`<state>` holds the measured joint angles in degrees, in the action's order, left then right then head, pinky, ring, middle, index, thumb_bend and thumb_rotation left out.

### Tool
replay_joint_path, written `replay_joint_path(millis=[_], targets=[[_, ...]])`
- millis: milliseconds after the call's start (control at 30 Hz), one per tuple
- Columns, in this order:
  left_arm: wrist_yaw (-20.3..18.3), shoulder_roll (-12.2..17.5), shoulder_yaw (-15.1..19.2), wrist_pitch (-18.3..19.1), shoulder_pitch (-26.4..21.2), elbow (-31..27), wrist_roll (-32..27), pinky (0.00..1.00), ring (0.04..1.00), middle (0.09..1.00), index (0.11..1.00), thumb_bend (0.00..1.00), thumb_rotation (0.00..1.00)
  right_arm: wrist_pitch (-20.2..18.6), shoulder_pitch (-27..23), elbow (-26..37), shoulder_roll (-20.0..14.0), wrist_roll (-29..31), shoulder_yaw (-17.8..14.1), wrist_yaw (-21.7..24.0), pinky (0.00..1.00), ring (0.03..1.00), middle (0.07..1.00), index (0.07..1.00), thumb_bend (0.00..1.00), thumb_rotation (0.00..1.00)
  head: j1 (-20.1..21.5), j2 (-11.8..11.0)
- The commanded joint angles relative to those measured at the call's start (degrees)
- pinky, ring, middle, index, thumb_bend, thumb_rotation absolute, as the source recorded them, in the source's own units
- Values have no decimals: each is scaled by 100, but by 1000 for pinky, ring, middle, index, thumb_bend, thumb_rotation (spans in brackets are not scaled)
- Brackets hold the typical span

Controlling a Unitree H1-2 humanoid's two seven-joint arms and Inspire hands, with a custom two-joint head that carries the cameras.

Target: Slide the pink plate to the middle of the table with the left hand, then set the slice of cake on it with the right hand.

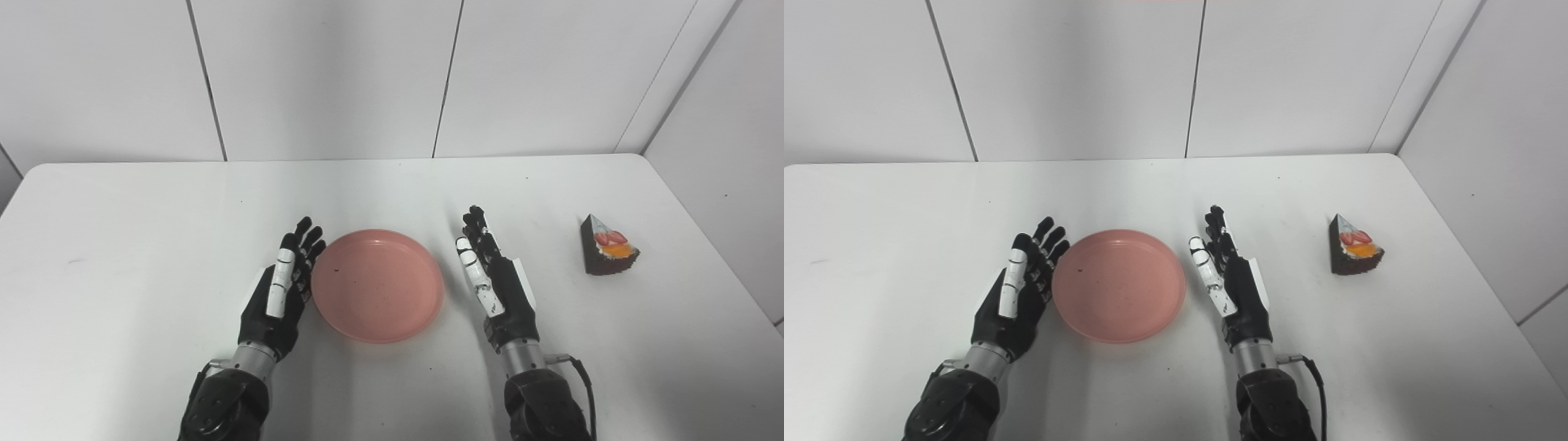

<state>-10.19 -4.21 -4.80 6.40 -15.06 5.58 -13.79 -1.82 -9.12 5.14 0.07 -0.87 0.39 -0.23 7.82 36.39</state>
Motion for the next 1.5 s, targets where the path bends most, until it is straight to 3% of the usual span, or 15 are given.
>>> replay_joint_path(millis=[0,200,633,833,1467], targets=[[-29,-17,-41,-145,-37,92,128,1000,1000,1000,1000,684,930,7,-104,185,-8,45,-32,1,1000,988,963,976,586,777,-2,-15],[250,154,-97,-616,-150,316,869,1000,1000,1000,1000,647,997,23,-89,165,-12,81,-40,24,1000,994,967,979,565,777,-34,-58],[272,183,-15,-1268,-240,740,1097,1000,1000,1000,1000,599,1000,73,-50,143,-29,135,-71,2,1000,986,958,968,551,776,-227,-180],[435,143,-42,-1604,-244,883,1346,1000,1000,1000,1000,668,1000,131,-44,136,-87,187,-77,55,1000,981,961,973,517,779,-352,-231],[715,-2,-137,-1696,-127,824,1645,1000,1000,1000,1000,704,983,104,-4,143,-210,259,-101,66,1000,974,962,975,515,787,-636,-371]])
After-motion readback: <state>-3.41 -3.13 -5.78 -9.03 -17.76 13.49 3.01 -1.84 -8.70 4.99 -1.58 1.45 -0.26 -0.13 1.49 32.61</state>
